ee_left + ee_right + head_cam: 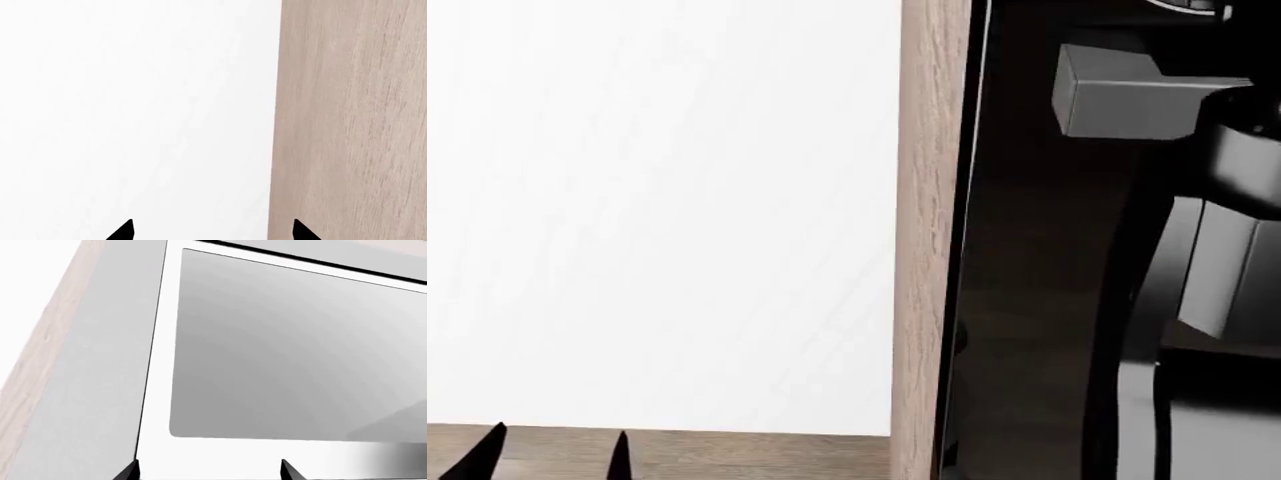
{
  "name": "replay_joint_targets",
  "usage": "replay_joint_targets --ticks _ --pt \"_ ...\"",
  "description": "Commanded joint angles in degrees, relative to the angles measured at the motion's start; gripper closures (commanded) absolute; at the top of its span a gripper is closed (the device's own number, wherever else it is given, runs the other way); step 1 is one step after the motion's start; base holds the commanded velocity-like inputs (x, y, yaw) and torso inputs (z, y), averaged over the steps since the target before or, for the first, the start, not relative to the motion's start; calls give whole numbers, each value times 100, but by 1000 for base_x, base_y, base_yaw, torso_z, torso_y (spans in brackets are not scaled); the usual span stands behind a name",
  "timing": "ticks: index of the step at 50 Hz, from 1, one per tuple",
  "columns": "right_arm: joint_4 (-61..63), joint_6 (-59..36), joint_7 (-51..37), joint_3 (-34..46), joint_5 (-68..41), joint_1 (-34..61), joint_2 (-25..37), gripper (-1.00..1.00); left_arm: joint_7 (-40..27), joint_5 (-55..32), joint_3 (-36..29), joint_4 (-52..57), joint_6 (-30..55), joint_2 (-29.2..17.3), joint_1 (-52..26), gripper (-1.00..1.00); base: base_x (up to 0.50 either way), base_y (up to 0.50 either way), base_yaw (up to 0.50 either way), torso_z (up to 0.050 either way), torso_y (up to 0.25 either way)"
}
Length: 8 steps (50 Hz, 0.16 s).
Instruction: Close the microwave door
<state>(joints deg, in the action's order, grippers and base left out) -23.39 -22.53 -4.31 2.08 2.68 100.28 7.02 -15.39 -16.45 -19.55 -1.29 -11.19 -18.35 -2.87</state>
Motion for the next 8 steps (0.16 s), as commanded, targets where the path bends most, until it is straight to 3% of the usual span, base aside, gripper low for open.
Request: replay_joint_targets --ticks 1,8 --pt "-746 -1 -218 -360 133 63 64 -100 -51 -15 11 119 15 -55 70 -100 10 0 0 0 0" --pt "-786 -17 -242 -376 83 94 72 -100 -62 -17 0 127 20 -61 69 -100 5 -2 0 2 0"
